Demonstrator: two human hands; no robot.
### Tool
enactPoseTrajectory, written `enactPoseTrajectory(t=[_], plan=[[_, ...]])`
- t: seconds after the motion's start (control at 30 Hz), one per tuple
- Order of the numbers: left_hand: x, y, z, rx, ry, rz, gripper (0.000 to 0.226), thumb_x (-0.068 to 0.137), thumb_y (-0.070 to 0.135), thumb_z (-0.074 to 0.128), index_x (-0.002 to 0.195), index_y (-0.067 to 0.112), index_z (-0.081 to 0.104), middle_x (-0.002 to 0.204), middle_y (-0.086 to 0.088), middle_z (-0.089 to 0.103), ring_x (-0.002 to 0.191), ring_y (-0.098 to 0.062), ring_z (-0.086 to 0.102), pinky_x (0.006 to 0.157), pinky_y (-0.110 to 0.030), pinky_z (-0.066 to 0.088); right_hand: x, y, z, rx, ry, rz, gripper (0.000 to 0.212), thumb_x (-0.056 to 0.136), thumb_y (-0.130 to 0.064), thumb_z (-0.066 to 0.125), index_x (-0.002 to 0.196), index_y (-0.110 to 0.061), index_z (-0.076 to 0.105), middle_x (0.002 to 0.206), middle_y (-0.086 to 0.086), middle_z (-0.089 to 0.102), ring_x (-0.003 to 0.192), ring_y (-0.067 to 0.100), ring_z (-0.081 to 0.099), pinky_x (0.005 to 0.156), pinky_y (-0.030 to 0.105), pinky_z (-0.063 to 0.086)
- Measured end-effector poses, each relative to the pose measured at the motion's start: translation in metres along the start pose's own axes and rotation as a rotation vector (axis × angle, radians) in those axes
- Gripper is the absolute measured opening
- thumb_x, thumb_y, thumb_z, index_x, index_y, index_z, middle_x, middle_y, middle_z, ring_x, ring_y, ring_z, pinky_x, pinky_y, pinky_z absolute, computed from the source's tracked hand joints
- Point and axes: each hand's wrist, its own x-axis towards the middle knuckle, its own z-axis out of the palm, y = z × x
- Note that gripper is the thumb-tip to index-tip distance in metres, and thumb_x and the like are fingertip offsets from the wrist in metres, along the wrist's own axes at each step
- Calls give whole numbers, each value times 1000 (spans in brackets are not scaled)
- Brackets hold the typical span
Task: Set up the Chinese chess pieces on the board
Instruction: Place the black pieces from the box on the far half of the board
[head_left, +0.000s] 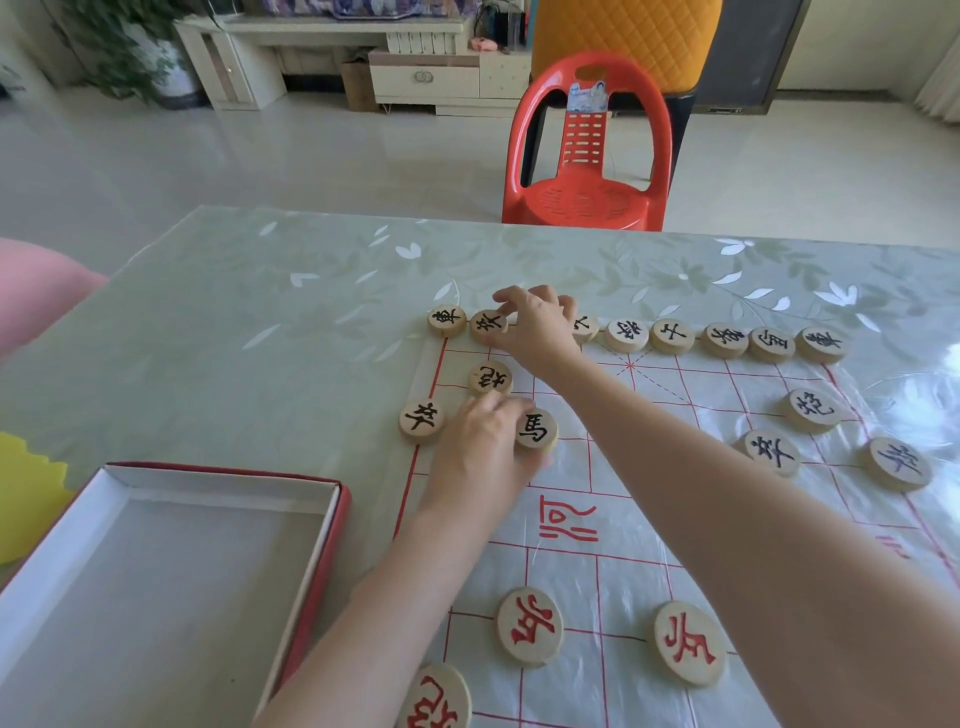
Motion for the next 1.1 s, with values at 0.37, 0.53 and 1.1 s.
enactPoseTrajectory(t=[0.37,0.53,1.1], plan=[[60,-23,-39,-92,189,-109,46,69,22,77,113,19,63,111,-5,60,105,-23,55,93,-32,44,-101,18,-62,65,26,-104,51,75,-47,69,120,-28,54,105,-19,62,113,7,36,79,24,13],[98,-33,-35,-87,122,-147,55,64,19,80,116,17,62,115,-7,63,107,-25,57,95,-34,45,-128,19,-60,67,-109,-104,55,78,-47,67,127,-31,49,113,-19,59,108,1,27,95,28,17],[144,-40,-9,145,126,-124,52,75,31,71,123,23,54,123,4,61,122,-25,37,94,-34,26,-154,18,-77,150,-147,-88,48,84,-39,62,128,-37,43,102,-52,29,102,-29,10,98,21,16]])
